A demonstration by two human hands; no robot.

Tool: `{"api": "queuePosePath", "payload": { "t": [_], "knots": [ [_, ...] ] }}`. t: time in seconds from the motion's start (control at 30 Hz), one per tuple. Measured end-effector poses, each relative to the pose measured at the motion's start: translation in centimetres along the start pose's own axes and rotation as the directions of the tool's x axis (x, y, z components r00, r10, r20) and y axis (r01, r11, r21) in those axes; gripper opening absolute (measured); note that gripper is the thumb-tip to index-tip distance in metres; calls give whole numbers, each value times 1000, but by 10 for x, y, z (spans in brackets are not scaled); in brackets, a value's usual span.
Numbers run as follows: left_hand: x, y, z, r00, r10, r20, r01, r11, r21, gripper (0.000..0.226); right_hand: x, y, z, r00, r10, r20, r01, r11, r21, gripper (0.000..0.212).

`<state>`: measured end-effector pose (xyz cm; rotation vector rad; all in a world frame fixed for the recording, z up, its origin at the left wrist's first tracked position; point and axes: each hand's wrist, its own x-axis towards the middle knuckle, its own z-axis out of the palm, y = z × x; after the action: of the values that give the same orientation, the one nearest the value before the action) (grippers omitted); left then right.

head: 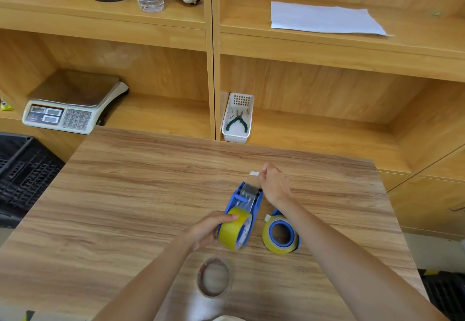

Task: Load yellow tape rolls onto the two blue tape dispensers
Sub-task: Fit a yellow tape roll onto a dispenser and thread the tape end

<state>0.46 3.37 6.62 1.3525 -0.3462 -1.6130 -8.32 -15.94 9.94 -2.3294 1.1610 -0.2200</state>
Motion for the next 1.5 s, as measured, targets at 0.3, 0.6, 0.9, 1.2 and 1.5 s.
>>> {"api": "queuePosePath", "payload": {
  "t": [0.3, 0.6, 0.9, 1.2, 1.5],
  "knots": [
    [-2, 1, 1, 1000, -16, 5, 16, 1000, -8, 46, 7, 0, -2, 1000, -8, 19, 7, 998, 57, 16],
    [-6, -2, 1, 989, 51, -139, -45, 998, 42, 50, 10, 4, -11, 929, 181, 324, -307, 865, 397, 14],
    [-12, 4, 4, 987, 103, -122, -91, 991, 97, 43, 4, 13, -8, 661, 319, 679, -699, 590, 404, 16],
    [-6, 5, 2, 987, 38, -158, -26, 997, 73, 51, 5, 22, -1, 730, 290, 619, -647, 585, 489, 23],
    [9, 16, 8, 988, -45, -145, 10, 973, -230, 56, -1, 20, 10, 800, 140, 584, -557, 535, 635, 29]
  ]
}}
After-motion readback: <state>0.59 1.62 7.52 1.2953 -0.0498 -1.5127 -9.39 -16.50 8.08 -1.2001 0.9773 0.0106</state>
